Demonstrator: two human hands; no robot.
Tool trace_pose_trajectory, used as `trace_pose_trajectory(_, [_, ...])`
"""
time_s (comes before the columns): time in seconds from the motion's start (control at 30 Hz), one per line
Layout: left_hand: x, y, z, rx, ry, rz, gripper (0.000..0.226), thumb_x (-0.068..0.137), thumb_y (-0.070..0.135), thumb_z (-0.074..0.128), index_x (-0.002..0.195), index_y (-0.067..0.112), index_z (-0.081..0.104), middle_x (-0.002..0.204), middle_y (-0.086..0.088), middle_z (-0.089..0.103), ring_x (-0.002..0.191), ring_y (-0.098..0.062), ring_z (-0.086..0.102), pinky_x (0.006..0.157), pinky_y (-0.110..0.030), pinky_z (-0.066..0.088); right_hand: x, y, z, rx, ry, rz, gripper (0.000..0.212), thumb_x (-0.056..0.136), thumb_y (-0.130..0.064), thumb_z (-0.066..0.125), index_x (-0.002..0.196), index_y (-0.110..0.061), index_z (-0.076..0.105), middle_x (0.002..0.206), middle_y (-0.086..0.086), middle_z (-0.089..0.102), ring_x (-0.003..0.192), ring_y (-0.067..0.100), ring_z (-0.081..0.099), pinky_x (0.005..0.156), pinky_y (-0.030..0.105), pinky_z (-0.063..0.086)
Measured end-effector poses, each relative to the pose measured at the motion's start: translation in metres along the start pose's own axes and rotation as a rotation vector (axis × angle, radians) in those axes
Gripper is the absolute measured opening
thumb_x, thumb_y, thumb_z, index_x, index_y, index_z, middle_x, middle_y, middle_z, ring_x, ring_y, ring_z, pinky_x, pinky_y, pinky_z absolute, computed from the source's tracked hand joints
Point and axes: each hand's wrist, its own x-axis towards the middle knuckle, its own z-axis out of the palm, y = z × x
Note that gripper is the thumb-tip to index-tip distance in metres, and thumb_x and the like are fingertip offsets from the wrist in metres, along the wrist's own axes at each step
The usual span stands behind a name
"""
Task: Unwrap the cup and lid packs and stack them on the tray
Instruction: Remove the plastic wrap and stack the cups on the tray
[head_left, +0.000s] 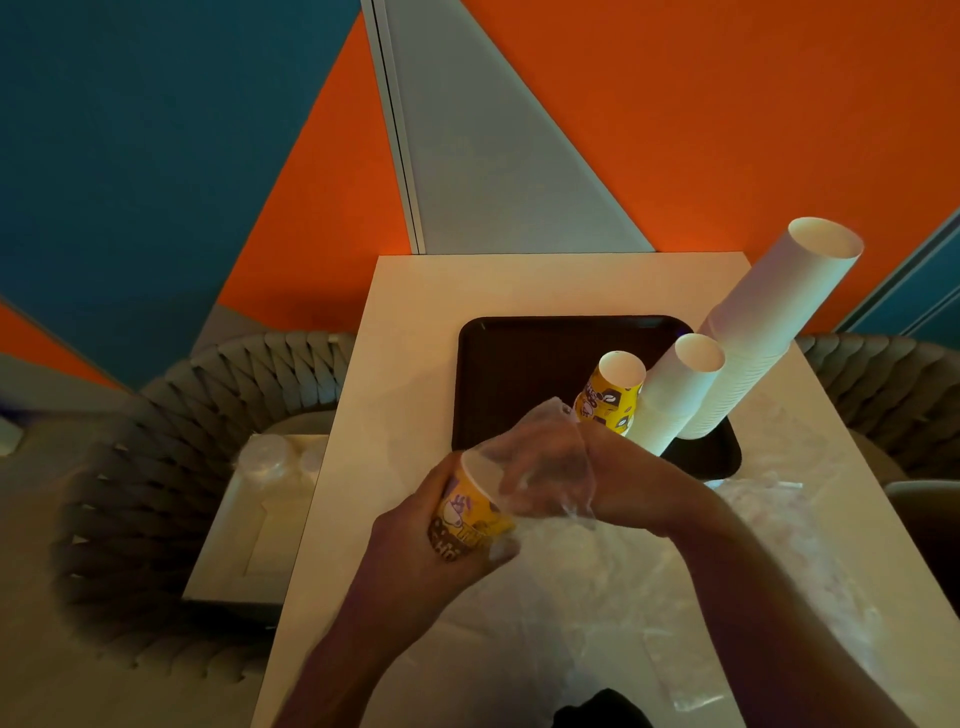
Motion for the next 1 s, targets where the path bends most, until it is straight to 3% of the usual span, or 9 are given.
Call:
trace_pose_trajectory(0.07, [0.000, 0.001, 0.000, 0.006, -0.023, 0.008, 0.072, 0.069, 0.037, 0.085, 0.123, 0.058, 0.042, 0.106, 0.039, 0.064, 0.096, 0.011, 0.065, 0.075, -0.005, 0.048, 0.001, -0.001, 0.002, -0.005, -0.059, 0.014, 0.021, 0.082, -0.016, 0.083, 0.101, -0.020, 0.077, 0.108, -0.022, 0.070, 0.107, 0.005, 0.067, 0.086, 0.022, 0.055])
trace_pose_trajectory(0.13, [0.000, 0.001, 0.000, 0.000, -0.042, 0.001, 0.075, 0.069, 0.039, 0.083, 0.125, 0.060, 0.037, 0.107, 0.043, 0.061, 0.098, 0.011, 0.064, 0.077, -0.005, 0.048, 0.002, -0.005, 0.004, 0.004, -0.075, 0.028, 0.028, 0.081, -0.018, 0.084, 0.106, -0.009, 0.075, 0.111, -0.006, 0.072, 0.106, 0.013, 0.069, 0.089, 0.032, 0.059])
trace_pose_trajectory(0.27, [-0.001, 0.002, 0.000, -0.012, -0.043, 0.004, 0.074, 0.067, 0.042, 0.080, 0.125, 0.059, 0.037, 0.107, 0.044, 0.061, 0.098, 0.009, 0.065, 0.076, -0.006, 0.048, 0.004, -0.006, 0.006, -0.037, -0.056, 0.047, 0.035, 0.079, -0.021, 0.086, 0.104, -0.001, 0.071, 0.103, 0.008, 0.073, 0.096, 0.021, 0.072, 0.083, 0.049, 0.059])
trace_pose_trajectory(0.37, [-0.001, 0.002, -0.001, -0.011, -0.027, 0.004, 0.066, 0.068, 0.041, 0.081, 0.121, 0.056, 0.045, 0.106, 0.041, 0.062, 0.095, 0.009, 0.066, 0.074, -0.006, 0.049, 0.001, -0.001, 0.000, 0.090, 0.035, 0.082, 0.033, 0.072, -0.020, 0.091, 0.097, -0.015, 0.070, 0.099, 0.003, 0.074, 0.095, 0.019, 0.073, 0.077, 0.043, 0.061])
trace_pose_trajectory(0.47, [0.000, -0.001, -0.003, 0.010, 0.000, 0.015, 0.058, 0.067, 0.049, 0.078, 0.116, 0.053, 0.049, 0.108, 0.040, 0.061, 0.096, 0.009, 0.064, 0.074, -0.007, 0.049, -0.004, 0.000, -0.009, 0.241, 0.092, 0.105, 0.044, 0.074, -0.006, 0.086, 0.109, -0.020, 0.064, 0.100, -0.006, 0.075, 0.098, 0.012, 0.072, 0.075, 0.027, 0.058])
trace_pose_trajectory(0.53, [-0.001, -0.004, -0.003, 0.012, 0.013, 0.015, 0.056, 0.067, 0.050, 0.076, 0.116, 0.052, 0.048, 0.109, 0.044, 0.059, 0.101, 0.011, 0.062, 0.075, -0.005, 0.048, -0.007, 0.002, -0.015, 0.261, 0.079, 0.112, 0.050, 0.075, -0.008, 0.087, 0.116, -0.023, 0.064, 0.106, -0.003, 0.075, 0.103, 0.014, 0.072, 0.079, 0.029, 0.059])
trace_pose_trajectory(0.7, [-0.001, -0.009, -0.003, 0.028, 0.021, 0.004, 0.058, 0.067, 0.046, 0.076, 0.118, 0.052, 0.048, 0.108, 0.048, 0.058, 0.105, 0.016, 0.059, 0.075, -0.002, 0.046, -0.015, 0.010, -0.022, 0.145, 0.010, 0.125, 0.055, 0.073, -0.018, 0.087, 0.121, -0.030, 0.065, 0.114, -0.001, 0.072, 0.109, 0.017, 0.069, 0.087, 0.035, 0.059])
trace_pose_trajectory(0.83, [0.002, -0.015, 0.001, 0.058, 0.056, 0.012, 0.055, 0.075, 0.037, 0.086, 0.116, 0.051, 0.053, 0.109, 0.026, 0.071, 0.103, 0.018, 0.059, 0.079, -0.002, 0.046, -0.014, 0.018, -0.015, -0.083, -0.004, 0.179, 0.060, 0.066, -0.017, 0.095, 0.115, -0.039, 0.066, 0.108, -0.014, 0.072, 0.103, 0.006, 0.069, 0.088, 0.035, 0.060])
trace_pose_trajectory(1.0, [0.003, -0.014, 0.005, 0.073, 0.007, 0.065, 0.057, 0.082, 0.023, 0.081, 0.124, 0.052, 0.055, 0.112, 0.034, 0.067, 0.108, 0.010, 0.062, 0.085, -0.006, 0.047, -0.011, 0.023, 0.004, -0.195, -0.026, 0.156, 0.062, 0.063, -0.027, 0.096, 0.115, -0.036, 0.065, 0.105, -0.022, 0.070, 0.098, -0.003, 0.065, 0.081, 0.016, 0.053])
